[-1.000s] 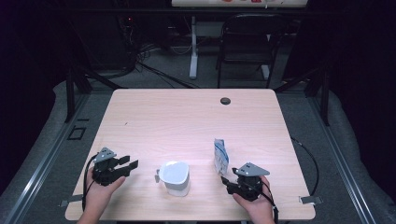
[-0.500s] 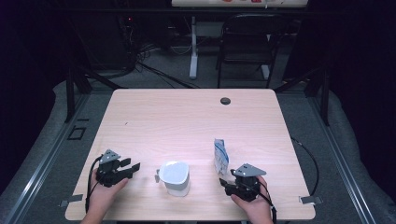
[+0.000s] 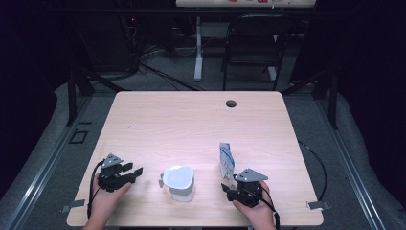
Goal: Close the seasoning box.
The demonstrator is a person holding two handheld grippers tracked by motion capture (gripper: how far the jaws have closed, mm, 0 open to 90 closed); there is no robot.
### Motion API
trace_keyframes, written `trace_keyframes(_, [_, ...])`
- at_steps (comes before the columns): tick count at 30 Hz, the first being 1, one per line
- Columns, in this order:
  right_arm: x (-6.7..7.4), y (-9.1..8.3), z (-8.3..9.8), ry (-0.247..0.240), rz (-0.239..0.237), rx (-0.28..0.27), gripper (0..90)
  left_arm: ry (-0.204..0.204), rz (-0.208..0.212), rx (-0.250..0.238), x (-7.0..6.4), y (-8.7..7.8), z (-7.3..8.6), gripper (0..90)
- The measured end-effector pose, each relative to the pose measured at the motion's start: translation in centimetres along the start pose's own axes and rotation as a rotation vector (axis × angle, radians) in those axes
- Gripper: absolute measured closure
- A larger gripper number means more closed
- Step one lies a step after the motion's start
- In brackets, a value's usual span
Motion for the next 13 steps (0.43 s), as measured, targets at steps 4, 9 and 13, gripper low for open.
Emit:
trace_keyframes(4, [-0.06,0.04,0.03,0.0,-0.002,0.003,42.6,-0.001,-0.004,0.0,0.05,0.04,0.01,47.6])
trace_keyframes(9, [-0.15,0.22,0.12,0.008,-0.003,0.008,42.4,-0.006,-0.006,0.007,0.13,-0.02,0.02,47.2])
trace_keyframes(13, [-0.26,0.23,0.04,0.016,-0.009,0.003,42.1,-0.005,-0.007,0.001,0.19,-0.13,0.1,46.6])
Point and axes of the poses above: each handheld gripper's, and its own axes: y roughly forward along the jaws, z roughly out of its underside, x roughly to its left, the point moved 4 cm from there along y, roughly forward along the jaws, and after that the axes turned 14 degrees about z, right-handed, at the moved point
